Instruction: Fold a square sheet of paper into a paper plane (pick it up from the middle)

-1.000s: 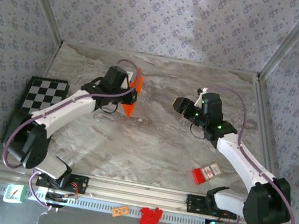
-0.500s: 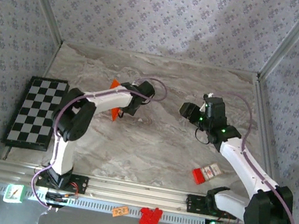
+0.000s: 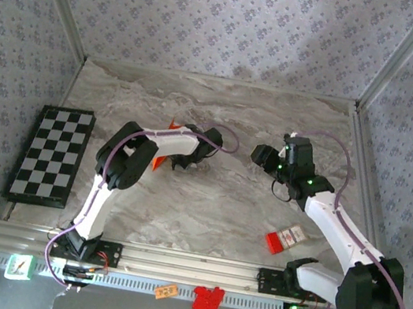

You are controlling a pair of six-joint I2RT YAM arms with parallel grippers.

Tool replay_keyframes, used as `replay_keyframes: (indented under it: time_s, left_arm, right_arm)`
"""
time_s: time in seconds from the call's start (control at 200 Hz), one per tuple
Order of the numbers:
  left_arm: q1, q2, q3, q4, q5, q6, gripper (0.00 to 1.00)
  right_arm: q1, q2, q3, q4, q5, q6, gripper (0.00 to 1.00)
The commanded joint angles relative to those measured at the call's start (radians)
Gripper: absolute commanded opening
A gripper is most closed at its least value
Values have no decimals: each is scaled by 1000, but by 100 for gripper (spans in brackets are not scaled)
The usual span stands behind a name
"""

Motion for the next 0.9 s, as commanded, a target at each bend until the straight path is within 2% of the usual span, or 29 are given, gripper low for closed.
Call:
replay_keyframes:
  time_s: [0.0, 0.175, 0.305, 0.61, 0.75, 0.895]
  left_arm:
    - [-9, 8, 40, -32, 37, -52, 24]
    - [-27, 11, 60, -49, 88, -92, 26]
    - [-45, -36, 62, -50, 177, -121, 29]
    - [-55, -250, -109, 153, 734, -226, 42]
    - [-50, -338, -182, 226, 865, -226, 44]
    - [6, -417, -245, 277, 930, -227, 44]
  right_arm:
    - [-8, -2, -9, 2, -7, 17, 61]
    - [-9, 14, -11, 11, -19, 26, 61]
    - [-11, 16, -11, 11, -20, 29, 61]
    - [-28, 3, -42, 54, -24, 68, 66]
    - [-31, 5, -52, 69, -29, 73, 69]
    - [-30, 11, -55, 84, -36, 77, 71]
